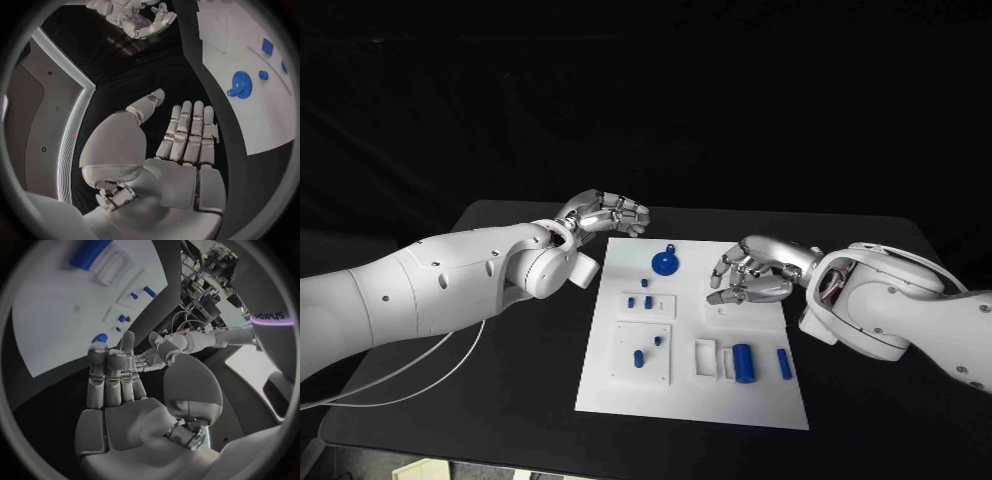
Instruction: Assemble the parts on the task board
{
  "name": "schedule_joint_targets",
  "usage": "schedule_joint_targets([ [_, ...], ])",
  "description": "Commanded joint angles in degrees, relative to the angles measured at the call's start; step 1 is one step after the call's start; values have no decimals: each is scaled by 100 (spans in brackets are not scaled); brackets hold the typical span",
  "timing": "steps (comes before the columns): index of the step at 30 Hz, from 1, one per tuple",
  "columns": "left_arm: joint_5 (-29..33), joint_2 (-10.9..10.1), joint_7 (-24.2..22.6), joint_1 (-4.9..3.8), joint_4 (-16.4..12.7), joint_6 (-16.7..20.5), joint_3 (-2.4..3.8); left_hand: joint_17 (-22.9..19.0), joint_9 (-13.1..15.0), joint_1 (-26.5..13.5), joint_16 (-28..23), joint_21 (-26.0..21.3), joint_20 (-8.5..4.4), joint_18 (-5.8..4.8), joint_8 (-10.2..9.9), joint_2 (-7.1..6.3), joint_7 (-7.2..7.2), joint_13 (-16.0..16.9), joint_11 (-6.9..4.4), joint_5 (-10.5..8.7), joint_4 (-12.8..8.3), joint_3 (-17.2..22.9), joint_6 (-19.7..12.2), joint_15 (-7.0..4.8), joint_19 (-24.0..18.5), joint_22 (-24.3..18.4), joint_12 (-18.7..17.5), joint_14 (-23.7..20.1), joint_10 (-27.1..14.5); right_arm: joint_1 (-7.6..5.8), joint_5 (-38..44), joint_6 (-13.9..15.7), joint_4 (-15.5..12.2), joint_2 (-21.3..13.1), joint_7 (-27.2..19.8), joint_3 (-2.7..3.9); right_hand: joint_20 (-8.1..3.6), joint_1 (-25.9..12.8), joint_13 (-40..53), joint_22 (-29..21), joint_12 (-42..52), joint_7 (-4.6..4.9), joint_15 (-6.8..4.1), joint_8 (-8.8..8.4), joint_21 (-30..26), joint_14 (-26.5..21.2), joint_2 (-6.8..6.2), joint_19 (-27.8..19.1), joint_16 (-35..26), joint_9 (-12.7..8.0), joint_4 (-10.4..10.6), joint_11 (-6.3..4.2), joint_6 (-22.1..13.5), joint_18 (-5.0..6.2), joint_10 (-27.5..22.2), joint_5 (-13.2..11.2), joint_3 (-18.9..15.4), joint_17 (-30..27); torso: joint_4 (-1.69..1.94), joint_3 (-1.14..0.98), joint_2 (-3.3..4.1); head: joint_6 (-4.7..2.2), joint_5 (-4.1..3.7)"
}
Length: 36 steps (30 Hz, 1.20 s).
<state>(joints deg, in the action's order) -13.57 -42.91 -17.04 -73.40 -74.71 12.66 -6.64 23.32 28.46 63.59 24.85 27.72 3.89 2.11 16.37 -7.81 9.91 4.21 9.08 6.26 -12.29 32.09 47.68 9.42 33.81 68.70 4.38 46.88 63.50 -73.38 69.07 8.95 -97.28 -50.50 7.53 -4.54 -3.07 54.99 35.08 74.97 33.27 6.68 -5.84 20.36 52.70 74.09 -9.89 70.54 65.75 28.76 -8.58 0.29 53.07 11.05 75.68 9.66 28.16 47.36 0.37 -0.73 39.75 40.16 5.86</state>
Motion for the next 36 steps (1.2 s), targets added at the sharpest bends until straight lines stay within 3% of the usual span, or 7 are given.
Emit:
schedule_joint_targets([
  [1, 46, 16, -79, 1, 10, -128, 0, 26, -11, -23, 55, -20, -17, 125, 17, 44, 34, 0, -12, 4, -2, -40, 0, -2, 73, 16, 8, 88, 51, -22, -1166, -1025, 7, -149, 804, -22, -21, -149, 952, 135, 1020, -44, -95, 16, 92, -4, 129, 55, 232, 73, 133, -36, 7, 388, -438, -5, -14, 213, -25, 8, -45, 6, -105],
  [10, -91, -13, -140, 35, -14, -474, -7, 192, -42, -415, 250, -28, -155, 88, 42, -112, 6, 58, -184, -108, 70, -396, -6, -158, 241, 69, 208, 390, 419, -33, -2072, -1715, -60, -548, 2068, -345, -120, -407, 2486, 134, 2610, -48, -60, -51, 423, -72, 401, 69, 616, 314, 318, -55, -44, 395, -1094, 3, 89, 757, -62, 29, -115, 54, -298],
  [14, -110, -51, -108, 49, -66, -656, -9, 140, -53, -886, 73, -161, -131, 34, 39, -395, -56, 29, -214, -335, 142, -728, -33, -94, 121, 29, 171, 218, 406, -33, -2076, -1688, -151, -645, 2263, -458, -135, -513, 2638, 132, 2740, -39, -55, -75, 512, -80, 458, 46, 645, 377, 281, -48, -60, 395, -1134, 28, 53, 854, -81, 39, -135, 69, -348],
  [20, -39, -82, -98, 69, -189, -532, -23, -49, -138, -1785, -368, -509, 122, 55, -203, -863, -171, -67, -114, -325, 1159, -407, -580, 169, -284, -82, -95, -344, -275, -33, -2080, -1471, -206, -623, 2514, -577, -142, -713, 2738, 128, 2828, -51, -63, -82, 585, -70, 442, 34, 667, 432, 341, -59, -31, 395, -1121, 2, 4, 929, -101, 54, -165, 84, -417],
  [24, -18, -90, -108, 76, -240, -490, -42, -67, -97, -2119, -477, -637, 230, 64, -264, -830, -175, -40, -62, -319, 1711, -286, -894, 265, -565, -19, -67, -545, -789, -33, -2034, -1382, -219, -565, 2594, -641, -151, -898, 2780, 126, 2854, -60, -71, -95, 624, -65, 410, 24, 674, 460, 438, -67, -17, 395, -1122, -56, -31, 970, -100, 68, -181, 104, -457],
  [28, 2, -103, -99, 77, -280, -497, -76, -73, -36, -2607, -568, -706, 253, 35, -252, -445, -33, -33, 68, -337, 2242, -551, -1037, 283, -819, 94, -59, -762, -1126, -33, -1884, -1233, -202, -452, 2618, -679, -168, -1052, 2814, 122, 2869, -58, -72, -139, 660, -60, 376, 12, 677, 469, 536, -67, -48, 395, -1121, -163, -37, 1008, -90, 65, -178, 100, -492],
  [36, 2, -110, -99, 77, -371, -543, -91, 19, 101, -2023, -535, -739, 249, 99, -90, -157, 38, -16, 103, -326, 2888, -1390, -1045, 273, -822, 337, -41, -779, -1055, -32, -1522, -1107, -59, -214, 2659, -754, -219, -1262, 2870, 114, 2881, -29, -48, -276, 722, -48, 264, -13, 675, 429, 773, -40, -134, 395, -1110, -620, 46, 1082, -86, 66, -162, 113, -514],
])
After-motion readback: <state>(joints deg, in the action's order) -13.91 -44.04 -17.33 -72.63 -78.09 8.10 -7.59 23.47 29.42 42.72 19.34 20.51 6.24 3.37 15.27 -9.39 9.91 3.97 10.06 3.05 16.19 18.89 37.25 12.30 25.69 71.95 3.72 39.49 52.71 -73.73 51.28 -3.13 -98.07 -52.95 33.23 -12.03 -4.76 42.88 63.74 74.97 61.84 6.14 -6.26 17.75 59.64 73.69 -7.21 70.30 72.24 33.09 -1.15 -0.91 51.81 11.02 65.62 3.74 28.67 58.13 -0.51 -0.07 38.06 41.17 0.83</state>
